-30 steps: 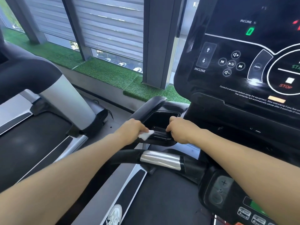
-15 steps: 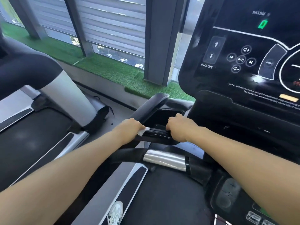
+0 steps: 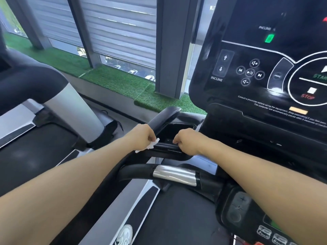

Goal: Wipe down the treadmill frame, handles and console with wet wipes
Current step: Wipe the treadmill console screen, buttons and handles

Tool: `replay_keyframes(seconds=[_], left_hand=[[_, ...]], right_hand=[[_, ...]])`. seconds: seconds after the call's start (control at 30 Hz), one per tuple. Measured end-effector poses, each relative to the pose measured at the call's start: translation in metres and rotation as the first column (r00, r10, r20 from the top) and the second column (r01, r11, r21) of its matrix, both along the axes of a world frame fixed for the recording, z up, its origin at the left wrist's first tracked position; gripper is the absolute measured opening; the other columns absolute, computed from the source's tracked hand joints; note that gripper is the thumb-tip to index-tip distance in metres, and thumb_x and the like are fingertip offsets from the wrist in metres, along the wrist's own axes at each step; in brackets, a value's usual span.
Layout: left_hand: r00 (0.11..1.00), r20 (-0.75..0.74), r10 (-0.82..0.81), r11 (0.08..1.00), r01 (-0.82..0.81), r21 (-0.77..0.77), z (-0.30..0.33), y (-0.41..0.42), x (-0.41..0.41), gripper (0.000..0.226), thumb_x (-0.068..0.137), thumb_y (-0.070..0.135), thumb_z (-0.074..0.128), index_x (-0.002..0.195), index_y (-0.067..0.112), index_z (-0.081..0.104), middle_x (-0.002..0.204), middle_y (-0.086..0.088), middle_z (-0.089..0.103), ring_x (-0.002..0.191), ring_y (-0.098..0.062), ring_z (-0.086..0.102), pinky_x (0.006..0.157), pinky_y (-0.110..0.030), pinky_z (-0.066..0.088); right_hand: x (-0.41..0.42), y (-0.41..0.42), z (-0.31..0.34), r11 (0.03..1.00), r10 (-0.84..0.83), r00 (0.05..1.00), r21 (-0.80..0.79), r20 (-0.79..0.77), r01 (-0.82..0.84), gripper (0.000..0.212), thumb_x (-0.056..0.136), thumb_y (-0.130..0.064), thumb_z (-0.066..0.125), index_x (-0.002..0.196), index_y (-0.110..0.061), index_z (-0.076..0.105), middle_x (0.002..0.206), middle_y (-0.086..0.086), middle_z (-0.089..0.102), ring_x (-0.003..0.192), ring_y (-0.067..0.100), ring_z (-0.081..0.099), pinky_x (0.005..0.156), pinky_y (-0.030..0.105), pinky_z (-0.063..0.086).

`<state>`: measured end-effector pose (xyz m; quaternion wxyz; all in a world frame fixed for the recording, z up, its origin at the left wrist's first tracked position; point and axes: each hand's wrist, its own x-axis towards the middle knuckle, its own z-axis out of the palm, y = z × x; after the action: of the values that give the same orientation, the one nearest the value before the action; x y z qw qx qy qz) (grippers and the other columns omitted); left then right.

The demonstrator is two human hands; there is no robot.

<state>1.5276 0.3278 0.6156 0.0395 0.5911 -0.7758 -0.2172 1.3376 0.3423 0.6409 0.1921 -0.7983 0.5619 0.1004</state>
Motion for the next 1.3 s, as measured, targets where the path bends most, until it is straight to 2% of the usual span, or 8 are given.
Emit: replay_keyframes(seconds=[0.07, 0.13, 0.37, 0.47, 0.63, 0.9, 1.07, 1.3], left_hand=[[0.911, -0.312, 0.269, 0.962, -0.242, 0.125, 0.005, 0.002, -0.001, 0.019, 0.086, 0.007, 0.060, 0.099, 0.013, 0.073, 0.091, 0.000, 0.068, 0.089, -0.016, 0.062, 0.082, -0.025, 0.050], [0.582, -0.620, 0.526, 0.850, -0.347, 0.396, 0.008, 0.003, -0.006, 0.022, 0.086, -0.005, 0.058, 0.104, 0.004, 0.067, 0.093, -0.007, 0.065, 0.085, -0.018, 0.062, 0.077, -0.028, 0.054], [0.022, -0.744, 0.668, 0.743, 0.034, 0.668, 0.008, 0.000, -0.041, 0.018, 0.092, -0.014, 0.043, 0.084, 0.001, 0.050, 0.083, -0.014, 0.058, 0.077, -0.019, 0.061, 0.071, -0.025, 0.058], [0.159, -0.739, 0.655, 0.750, -0.017, 0.661, 0.002, -0.008, -0.040, 0.013, 0.095, -0.002, 0.048, 0.087, 0.006, 0.055, 0.087, -0.009, 0.061, 0.083, -0.016, 0.061, 0.083, -0.028, 0.055], [0.797, -0.488, 0.357, 0.934, -0.314, 0.171, -0.015, -0.021, -0.023, 0.010, 0.091, 0.016, 0.057, 0.088, 0.024, 0.061, 0.090, 0.005, 0.063, 0.081, -0.012, 0.056, 0.075, -0.024, 0.046], [0.871, -0.427, 0.241, 0.969, -0.237, 0.063, -0.039, -0.028, -0.006, 0.016, 0.092, 0.013, 0.054, 0.088, 0.027, 0.061, 0.080, 0.009, 0.061, 0.067, -0.005, 0.054, 0.057, -0.008, 0.035], [0.874, -0.438, 0.212, 0.975, -0.222, 0.028, -0.044, -0.027, -0.001, 0.017, 0.089, 0.010, 0.054, 0.087, 0.024, 0.063, 0.079, 0.006, 0.061, 0.073, -0.009, 0.054, 0.060, -0.004, 0.035], [0.869, -0.461, 0.180, 0.979, -0.205, -0.005, -0.039, -0.022, 0.001, 0.018, 0.090, 0.007, 0.052, 0.090, 0.018, 0.066, 0.081, 0.005, 0.059, 0.078, -0.012, 0.058, 0.061, 0.000, 0.036]], right_hand=[[0.004, -0.001, 0.009, 0.999, -0.032, 0.995, -0.009, 0.090, 0.033, 0.038, 0.093, -0.005, 0.041, 0.126, -0.012, 0.058, 0.131, 0.003, 0.056, 0.119, 0.025, 0.052, 0.099, 0.033, 0.043], [0.010, -0.003, 0.015, 0.997, -0.069, 0.978, -0.030, 0.195, 0.076, 0.029, 0.095, -0.015, 0.045, 0.122, -0.008, 0.057, 0.123, 0.006, 0.060, 0.111, 0.025, 0.054, 0.096, 0.034, 0.043], [0.025, -0.011, 0.007, 0.967, -0.208, 0.883, -0.051, 0.422, 0.251, 0.019, 0.092, -0.025, 0.056, 0.105, -0.011, 0.052, 0.099, 0.005, 0.061, 0.089, 0.024, 0.057, 0.079, 0.035, 0.043], [0.021, -0.024, -0.002, 0.943, -0.244, 0.878, -0.111, 0.412, 0.314, 0.007, 0.093, -0.018, 0.054, 0.096, -0.013, 0.053, 0.093, 0.004, 0.059, 0.087, 0.023, 0.055, 0.077, 0.035, 0.044], [0.013, -0.050, -0.017, 0.894, -0.226, 0.961, -0.358, 0.159, 0.269, 0.012, 0.093, -0.005, 0.046, 0.096, -0.008, 0.057, 0.104, 0.010, 0.052, 0.097, 0.029, 0.055, 0.070, 0.034, 0.043], [0.026, -0.066, -0.028, 0.900, -0.123, 0.965, -0.436, -0.234, 0.009, 0.015, 0.087, 0.007, 0.044, 0.080, -0.003, 0.052, 0.091, 0.012, 0.051, 0.092, 0.032, 0.052, 0.064, 0.033, 0.030], [0.044, -0.079, -0.031, 0.903, -0.040, 0.977, -0.427, -0.211, -0.056, 0.022, 0.089, 0.002, 0.046, 0.102, -0.002, 0.063, 0.109, 0.015, 0.061, 0.101, 0.032, 0.060, 0.066, 0.032, 0.035], [0.016, -0.075, -0.029, 0.888, -0.094, 0.979, -0.460, -0.183, -0.001, 0.015, 0.082, 0.005, 0.047, 0.077, -0.008, 0.053, 0.064, -0.001, 0.032, 0.075, 0.027, 0.043, 0.063, 0.032, 0.031]])
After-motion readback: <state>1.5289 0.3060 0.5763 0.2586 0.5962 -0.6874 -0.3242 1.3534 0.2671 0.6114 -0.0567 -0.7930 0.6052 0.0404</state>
